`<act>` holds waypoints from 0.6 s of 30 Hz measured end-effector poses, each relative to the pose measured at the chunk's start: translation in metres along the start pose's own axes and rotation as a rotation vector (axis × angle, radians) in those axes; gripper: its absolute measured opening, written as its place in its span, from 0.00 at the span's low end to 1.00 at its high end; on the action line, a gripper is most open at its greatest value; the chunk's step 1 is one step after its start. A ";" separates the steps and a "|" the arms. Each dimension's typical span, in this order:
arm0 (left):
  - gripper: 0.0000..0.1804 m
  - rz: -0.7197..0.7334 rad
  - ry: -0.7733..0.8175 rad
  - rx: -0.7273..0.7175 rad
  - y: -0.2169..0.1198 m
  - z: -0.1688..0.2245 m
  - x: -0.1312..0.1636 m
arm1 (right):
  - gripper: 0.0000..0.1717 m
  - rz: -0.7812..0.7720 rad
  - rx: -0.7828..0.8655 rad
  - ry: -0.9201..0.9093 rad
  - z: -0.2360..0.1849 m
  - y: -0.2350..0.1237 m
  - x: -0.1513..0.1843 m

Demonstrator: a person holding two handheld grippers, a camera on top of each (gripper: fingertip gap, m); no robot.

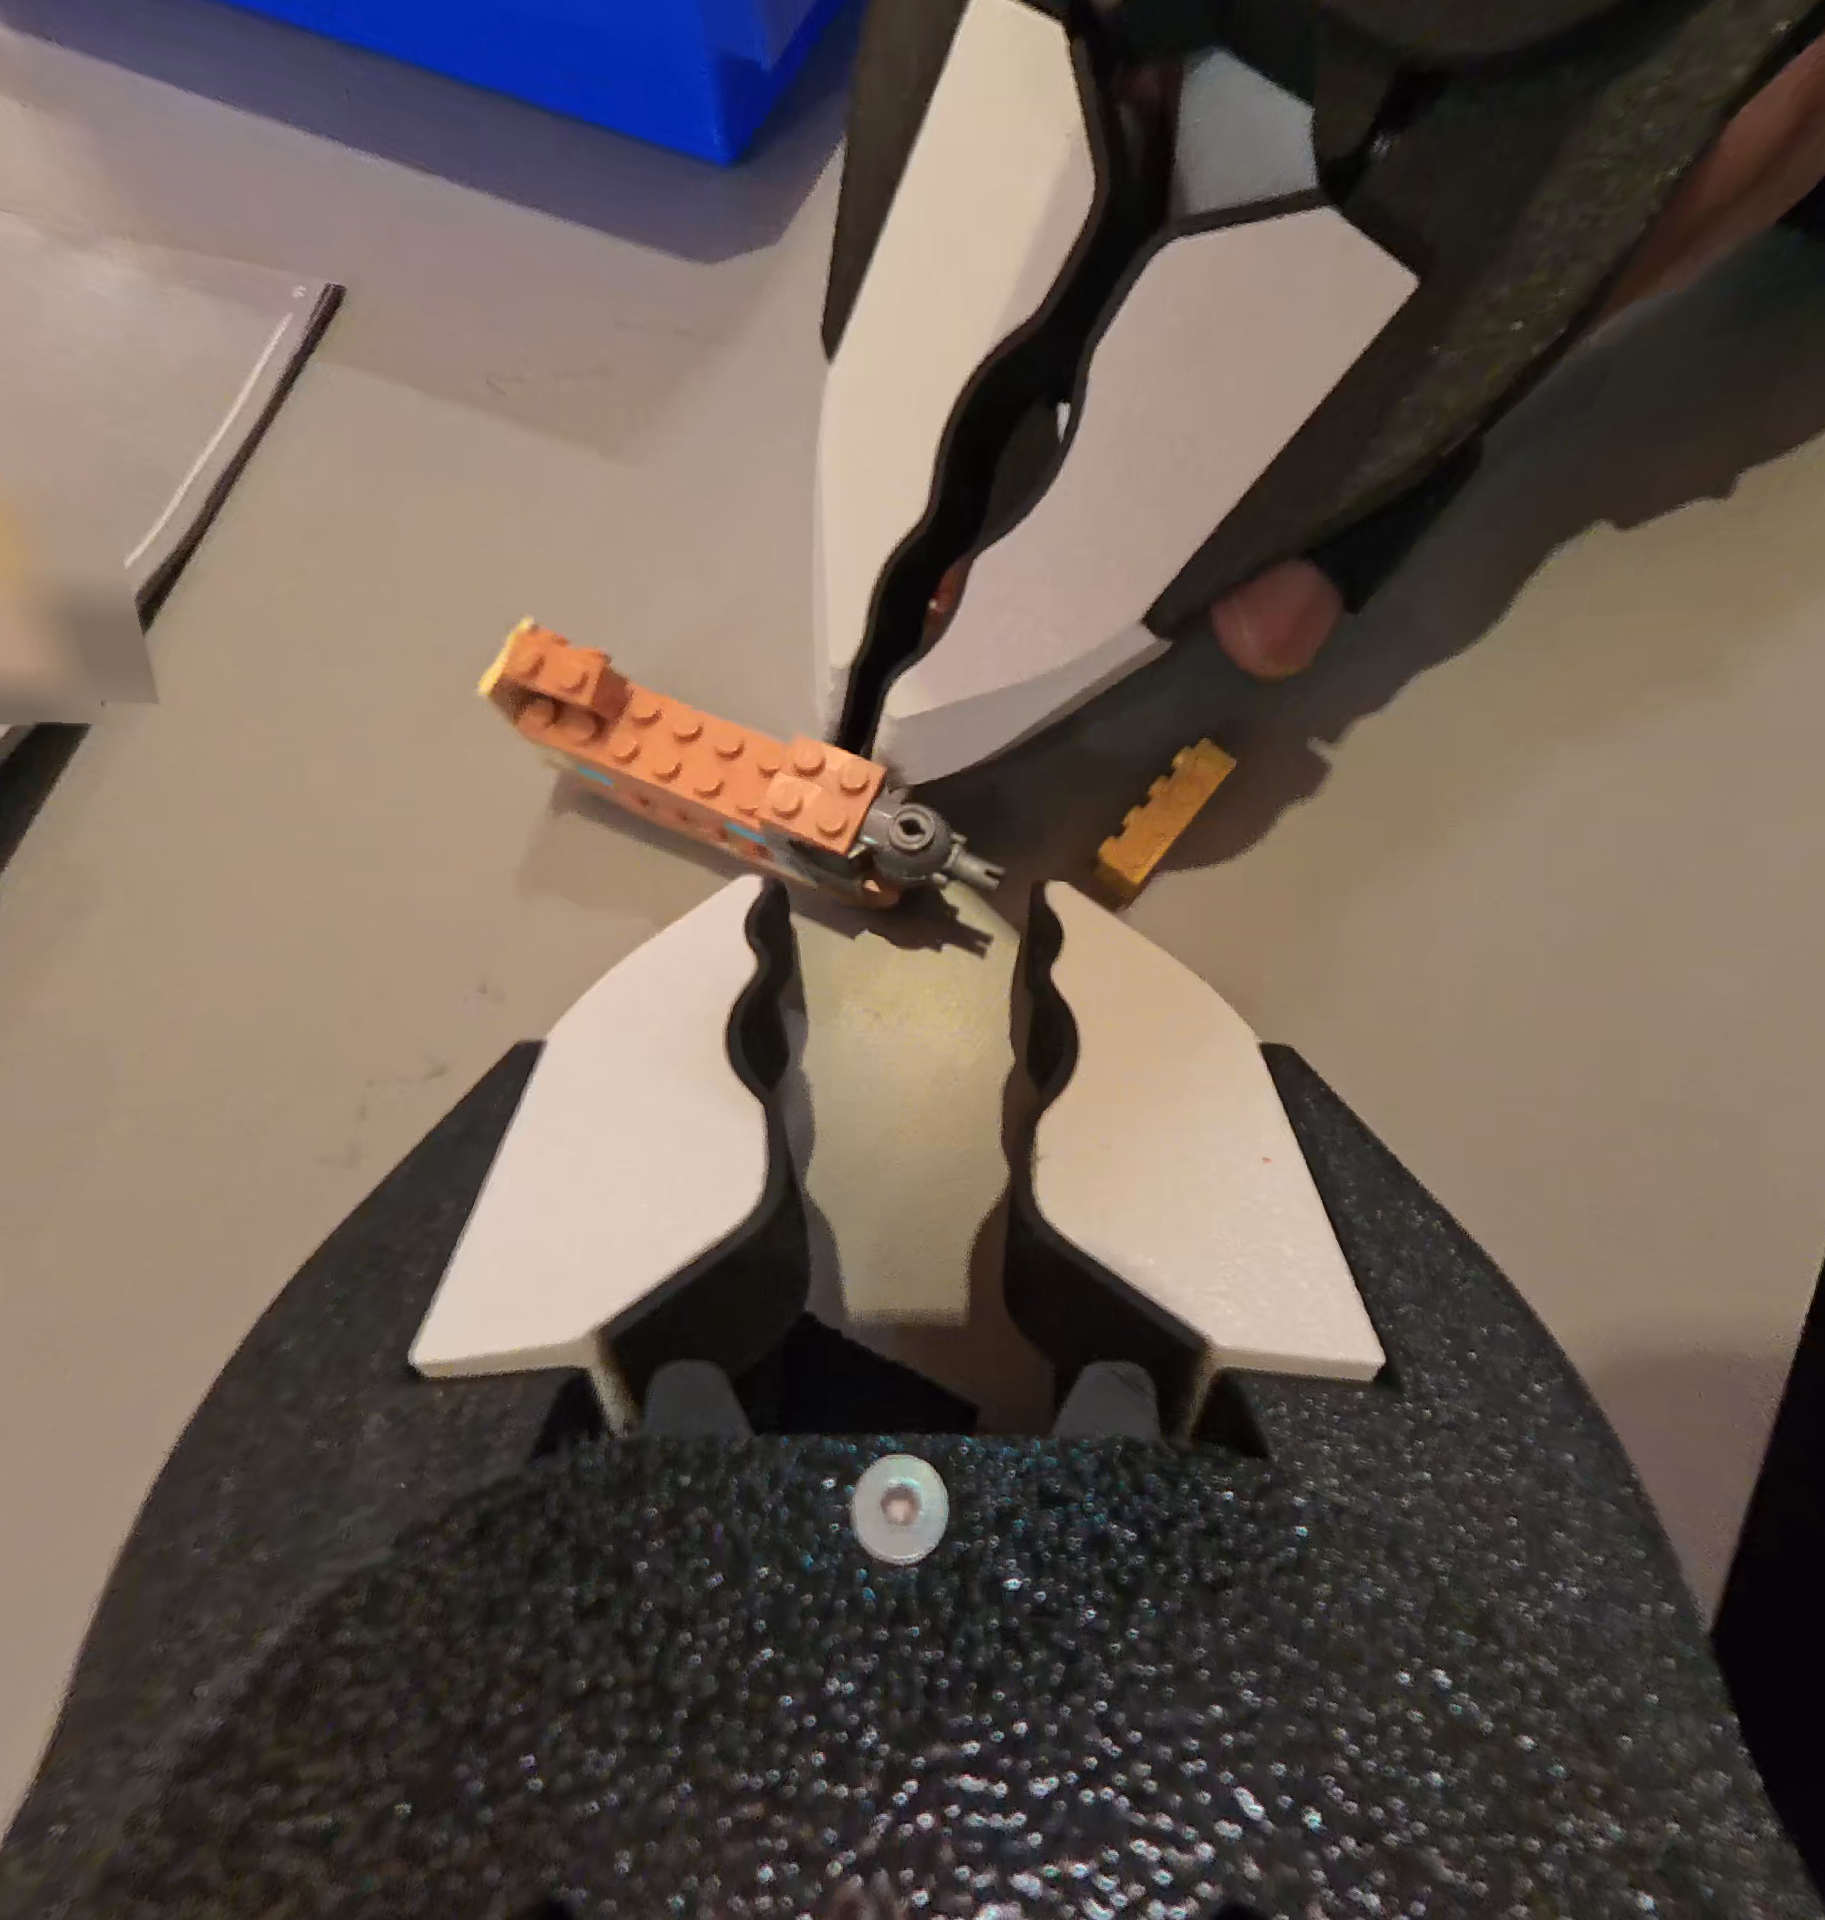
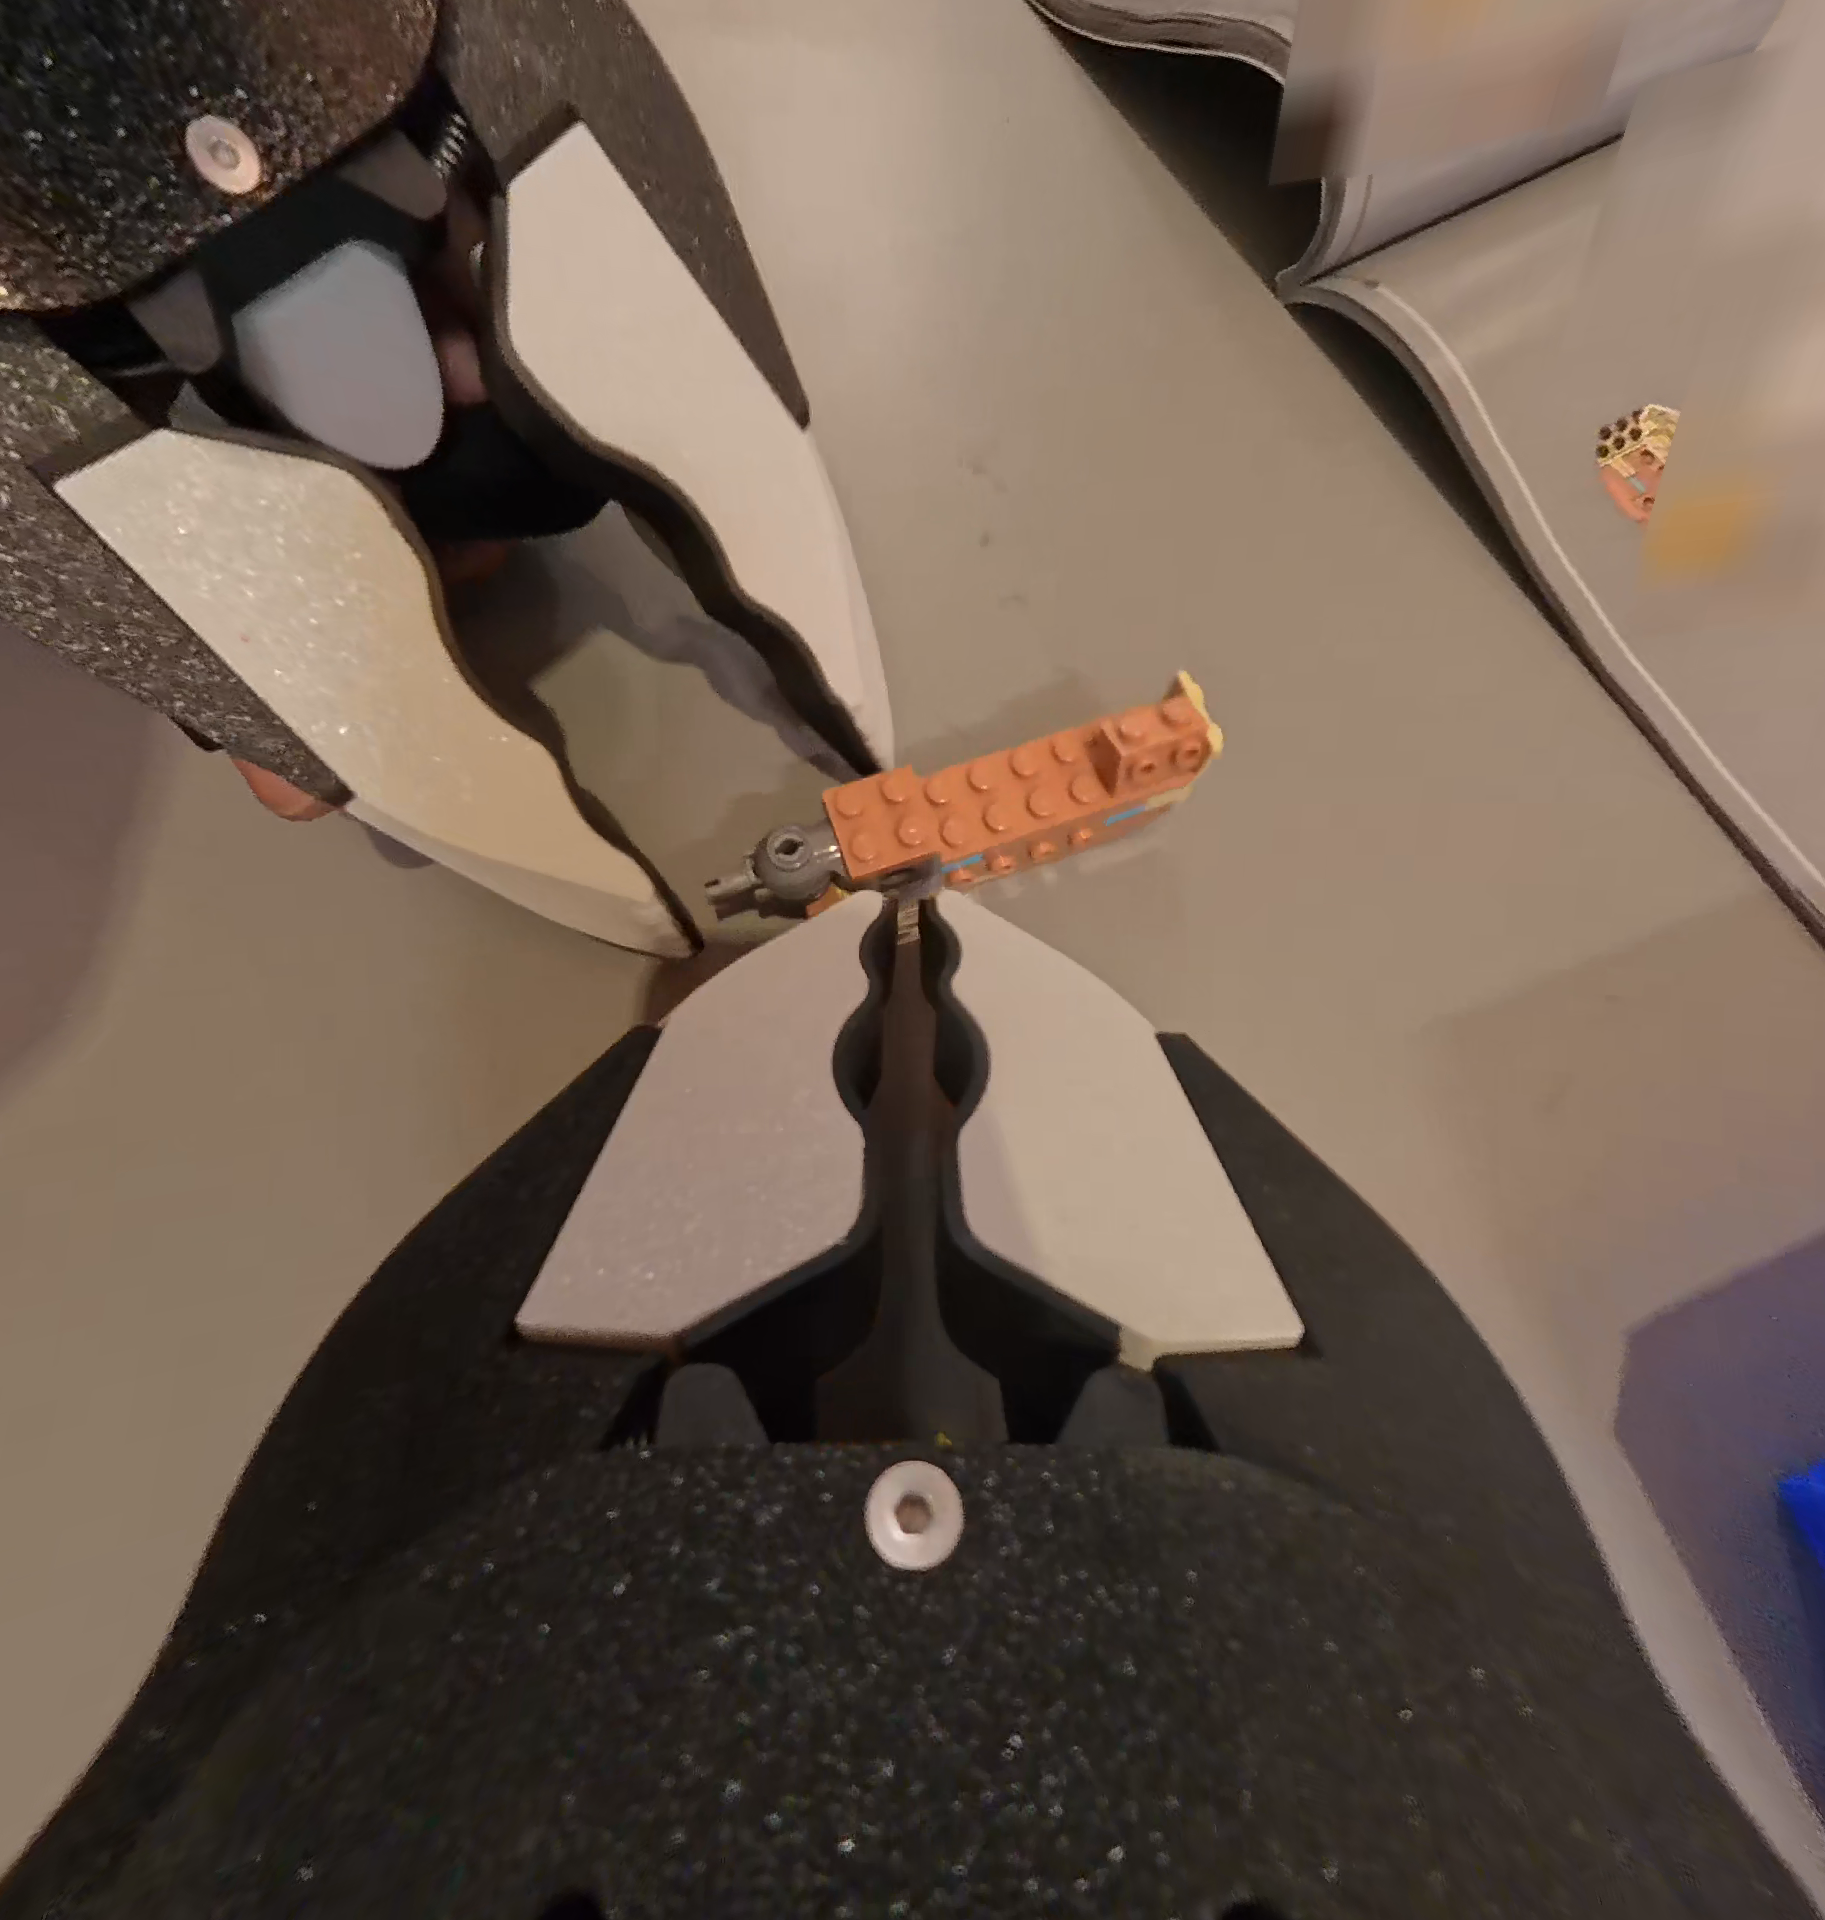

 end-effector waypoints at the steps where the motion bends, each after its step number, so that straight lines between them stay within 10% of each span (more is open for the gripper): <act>1: 0.24 -0.002 0.001 -0.010 -0.001 -0.001 0.001 | 0.02 -0.003 -0.002 0.001 -0.001 0.001 0.000; 18: 0.24 -0.017 0.006 -0.104 0.000 -0.006 0.003 | 0.02 0.013 0.017 -0.027 -0.011 0.001 -0.008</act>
Point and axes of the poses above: each gripper's, where its closed fingertips meet, y out along the fingers, x out of its underside, z = x × y across the jaws, the point moved 9 cm from there along -y, back along the fingers, and after that the axes turned 3 degrees about z, right-handed, at the moved point
